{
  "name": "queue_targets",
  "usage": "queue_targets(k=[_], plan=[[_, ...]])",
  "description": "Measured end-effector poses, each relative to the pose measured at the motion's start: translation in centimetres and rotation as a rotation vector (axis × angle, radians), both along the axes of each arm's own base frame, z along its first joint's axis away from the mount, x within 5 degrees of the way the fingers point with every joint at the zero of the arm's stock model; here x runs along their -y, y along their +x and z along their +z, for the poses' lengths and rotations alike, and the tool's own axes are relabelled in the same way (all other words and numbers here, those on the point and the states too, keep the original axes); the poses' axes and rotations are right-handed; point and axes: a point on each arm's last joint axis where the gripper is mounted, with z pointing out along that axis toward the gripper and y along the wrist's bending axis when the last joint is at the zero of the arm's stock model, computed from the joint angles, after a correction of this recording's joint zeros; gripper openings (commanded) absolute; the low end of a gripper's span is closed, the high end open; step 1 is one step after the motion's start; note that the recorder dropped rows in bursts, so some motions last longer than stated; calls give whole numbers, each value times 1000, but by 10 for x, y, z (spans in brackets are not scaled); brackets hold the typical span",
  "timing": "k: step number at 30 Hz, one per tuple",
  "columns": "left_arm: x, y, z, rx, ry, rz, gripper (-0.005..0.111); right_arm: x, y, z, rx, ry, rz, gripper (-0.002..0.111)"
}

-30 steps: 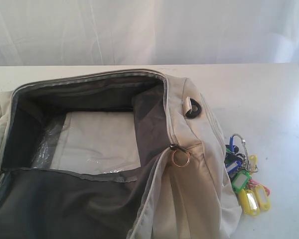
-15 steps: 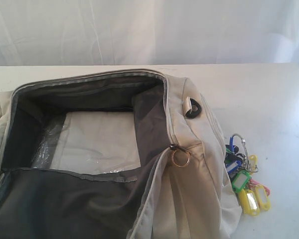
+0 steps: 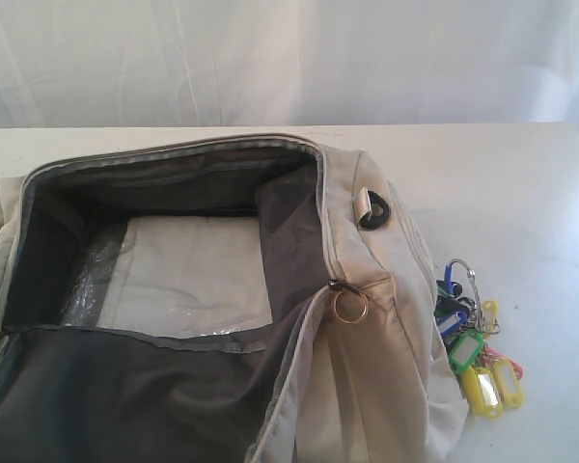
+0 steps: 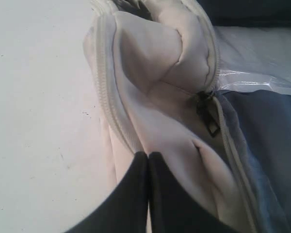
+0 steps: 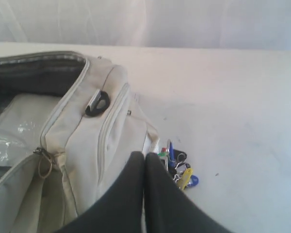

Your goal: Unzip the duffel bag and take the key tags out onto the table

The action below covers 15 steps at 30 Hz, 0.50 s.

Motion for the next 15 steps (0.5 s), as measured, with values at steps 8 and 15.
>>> queue_targets(k=[8, 15], plan=[[0, 0, 0, 0, 0, 0, 0, -4, -45, 5, 202, -17, -25, 0], [0, 0, 0, 0, 0, 0, 0, -7, -71, -4, 307, -26, -35, 0]])
